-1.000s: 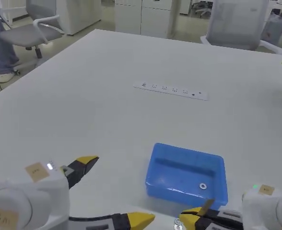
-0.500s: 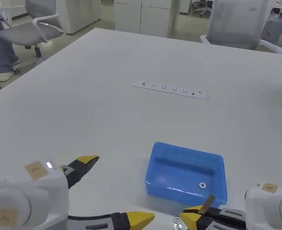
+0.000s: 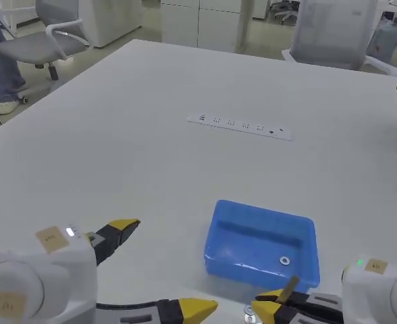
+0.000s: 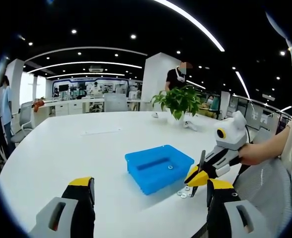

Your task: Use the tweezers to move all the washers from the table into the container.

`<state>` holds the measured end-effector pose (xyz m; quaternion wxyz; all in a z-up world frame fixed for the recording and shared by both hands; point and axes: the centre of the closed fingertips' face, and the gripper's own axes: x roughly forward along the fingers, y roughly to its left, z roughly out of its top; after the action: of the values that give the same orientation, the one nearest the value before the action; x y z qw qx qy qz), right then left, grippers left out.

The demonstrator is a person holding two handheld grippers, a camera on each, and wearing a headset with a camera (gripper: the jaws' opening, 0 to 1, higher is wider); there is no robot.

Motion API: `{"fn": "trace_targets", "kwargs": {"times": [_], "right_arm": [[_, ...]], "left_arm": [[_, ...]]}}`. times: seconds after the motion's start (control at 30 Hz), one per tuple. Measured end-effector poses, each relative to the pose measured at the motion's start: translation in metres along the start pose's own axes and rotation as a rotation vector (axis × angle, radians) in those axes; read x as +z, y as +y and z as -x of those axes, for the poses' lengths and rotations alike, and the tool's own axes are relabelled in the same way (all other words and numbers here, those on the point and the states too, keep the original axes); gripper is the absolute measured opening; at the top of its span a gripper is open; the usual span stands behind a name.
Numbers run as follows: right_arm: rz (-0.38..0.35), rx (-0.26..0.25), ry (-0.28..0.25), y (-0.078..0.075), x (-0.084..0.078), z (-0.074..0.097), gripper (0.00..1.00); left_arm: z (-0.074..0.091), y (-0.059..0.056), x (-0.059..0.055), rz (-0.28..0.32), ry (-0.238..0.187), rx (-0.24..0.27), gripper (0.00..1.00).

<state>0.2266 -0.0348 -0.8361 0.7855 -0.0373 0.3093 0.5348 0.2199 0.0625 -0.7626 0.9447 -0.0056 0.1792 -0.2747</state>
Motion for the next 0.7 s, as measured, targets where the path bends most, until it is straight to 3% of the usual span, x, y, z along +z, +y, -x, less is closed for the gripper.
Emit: {"fn": "trace_targets", "kwargs": {"times": [0.2, 0.3, 0.4, 0.53, 0.7], "right_arm": [[-0.056, -0.006, -0.053, -0.006, 0.006, 0.003, 0.04], [-0.068, 0.002, -0.024, -0.008, 0.000, 0.000, 0.04], [-0.081, 0.017, -0.032, -0.004, 0.000, 0.000, 0.04], [-0.031, 0.038, -0.023, 0.007, 0.000, -0.002, 0.04], [0.123, 0.075, 0.018, 0.025, -0.004, -0.004, 0.04]], "left_arm": [[0.000, 0.000, 0.001, 0.003, -0.003, 0.002, 0.96], [0.000, 0.000, 0.000, 0.004, -0.002, -0.001, 0.96], [0.000, -0.001, 0.000, 0.002, -0.002, -0.004, 0.96], [0.000, 0.000, 0.001, 0.004, -0.003, -0.003, 0.96], [0.000, 0.000, 0.000, 0.002, -0.003, -0.003, 0.96]]}}
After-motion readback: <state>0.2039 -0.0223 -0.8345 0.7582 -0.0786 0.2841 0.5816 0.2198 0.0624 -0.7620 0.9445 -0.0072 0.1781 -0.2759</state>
